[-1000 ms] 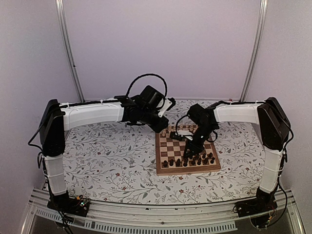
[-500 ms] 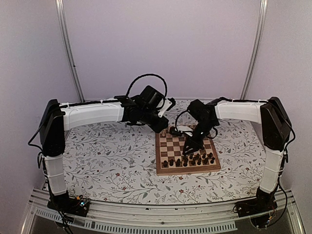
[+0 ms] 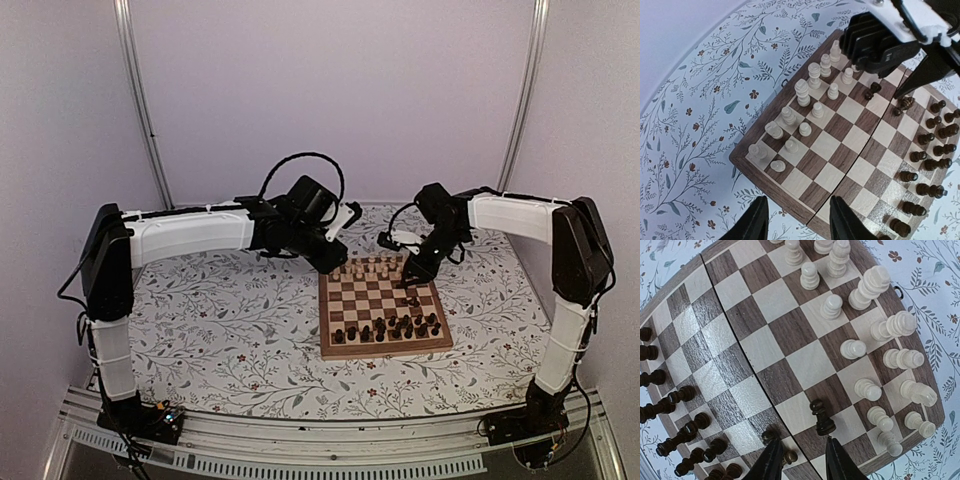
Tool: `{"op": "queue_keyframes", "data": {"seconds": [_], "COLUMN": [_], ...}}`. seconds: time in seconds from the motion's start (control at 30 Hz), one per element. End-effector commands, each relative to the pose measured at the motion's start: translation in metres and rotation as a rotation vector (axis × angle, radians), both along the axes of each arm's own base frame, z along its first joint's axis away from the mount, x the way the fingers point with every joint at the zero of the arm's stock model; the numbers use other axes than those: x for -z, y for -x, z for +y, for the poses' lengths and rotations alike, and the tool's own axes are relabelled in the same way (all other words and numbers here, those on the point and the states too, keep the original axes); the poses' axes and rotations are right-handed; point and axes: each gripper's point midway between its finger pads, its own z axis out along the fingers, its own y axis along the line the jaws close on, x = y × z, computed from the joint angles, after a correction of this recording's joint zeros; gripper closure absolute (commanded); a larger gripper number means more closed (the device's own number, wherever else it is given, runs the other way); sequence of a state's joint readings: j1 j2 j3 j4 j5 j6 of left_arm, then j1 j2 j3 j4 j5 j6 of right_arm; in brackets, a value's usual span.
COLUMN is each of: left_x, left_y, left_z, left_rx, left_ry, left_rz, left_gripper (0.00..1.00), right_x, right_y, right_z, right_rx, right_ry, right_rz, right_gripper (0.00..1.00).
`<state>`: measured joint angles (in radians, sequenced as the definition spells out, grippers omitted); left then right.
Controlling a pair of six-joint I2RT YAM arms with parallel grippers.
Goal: Set up the chess pieces on the board
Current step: Pick up the chess piece from the chessboard.
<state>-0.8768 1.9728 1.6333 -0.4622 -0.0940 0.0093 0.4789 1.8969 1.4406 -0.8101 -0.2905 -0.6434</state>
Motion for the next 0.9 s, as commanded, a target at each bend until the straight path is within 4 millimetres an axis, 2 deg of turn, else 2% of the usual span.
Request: {"op": "queue_keyframes", "data": {"seconds": [0.0, 0.87], "left_x": [-0.009, 0.002], "left_y": [0.002, 0.006], "left_z": [-0.004, -0.007], "left_rx": [0.01, 0.027], "left_ry": [0.022, 0.001], "left_rz": [0.005, 0.03], "left_gripper": [0.56, 0.56], "right_x": [-0.004, 0.046], "right_y": [-0.016, -0.009], "right_z": [-0.003, -0.009], "right_rx": [0.016, -0.001], "right_ry": [0.03, 0.092], "right_rz": [-0.079, 0.023], "right_gripper": [0.68, 0.65]}}
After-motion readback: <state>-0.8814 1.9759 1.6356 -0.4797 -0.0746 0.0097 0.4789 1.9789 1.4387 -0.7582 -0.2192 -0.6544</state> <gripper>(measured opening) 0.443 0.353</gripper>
